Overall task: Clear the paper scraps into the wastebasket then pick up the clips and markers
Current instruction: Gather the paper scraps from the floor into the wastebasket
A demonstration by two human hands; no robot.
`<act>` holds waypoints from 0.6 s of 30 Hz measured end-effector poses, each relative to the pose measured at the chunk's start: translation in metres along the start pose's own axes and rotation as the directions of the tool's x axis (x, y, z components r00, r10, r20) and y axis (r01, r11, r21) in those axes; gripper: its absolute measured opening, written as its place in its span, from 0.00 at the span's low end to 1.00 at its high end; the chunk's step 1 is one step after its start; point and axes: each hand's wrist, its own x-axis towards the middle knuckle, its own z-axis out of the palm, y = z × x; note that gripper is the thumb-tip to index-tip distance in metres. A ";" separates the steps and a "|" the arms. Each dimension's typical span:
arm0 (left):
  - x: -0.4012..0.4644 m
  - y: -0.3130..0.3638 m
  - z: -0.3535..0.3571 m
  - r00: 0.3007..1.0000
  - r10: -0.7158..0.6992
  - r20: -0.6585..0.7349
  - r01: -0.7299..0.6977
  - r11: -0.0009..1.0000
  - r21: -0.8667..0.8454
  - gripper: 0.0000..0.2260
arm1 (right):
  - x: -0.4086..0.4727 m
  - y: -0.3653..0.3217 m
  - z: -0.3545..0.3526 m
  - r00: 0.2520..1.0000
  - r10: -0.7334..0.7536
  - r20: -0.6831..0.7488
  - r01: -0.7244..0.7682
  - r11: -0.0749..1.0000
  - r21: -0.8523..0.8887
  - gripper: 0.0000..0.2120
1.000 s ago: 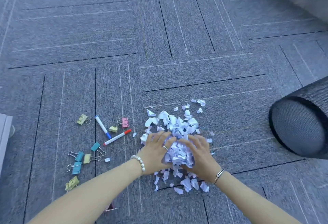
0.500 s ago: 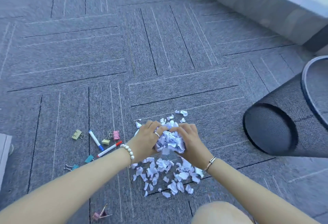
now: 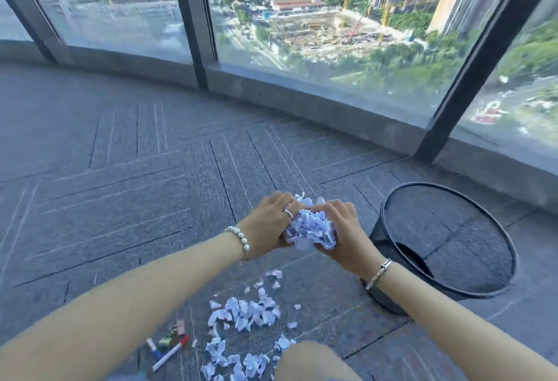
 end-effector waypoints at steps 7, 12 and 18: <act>0.131 0.089 0.012 0.986 0.167 0.000 -0.167 0.985 -0.038 0.30 | -0.035 0.065 -0.122 0.981 0.080 -0.175 -0.107 0.983 -0.150 0.28; 0.196 0.158 0.058 0.985 0.159 0.068 -0.152 0.983 -0.100 0.25 | -0.080 0.136 -0.164 0.937 0.196 -0.291 -0.257 0.948 -0.187 0.32; 0.202 0.170 0.134 0.969 0.007 0.247 0.028 0.990 -0.137 0.36 | -0.121 0.205 -0.131 0.908 0.387 -0.158 -0.408 0.903 -0.133 0.36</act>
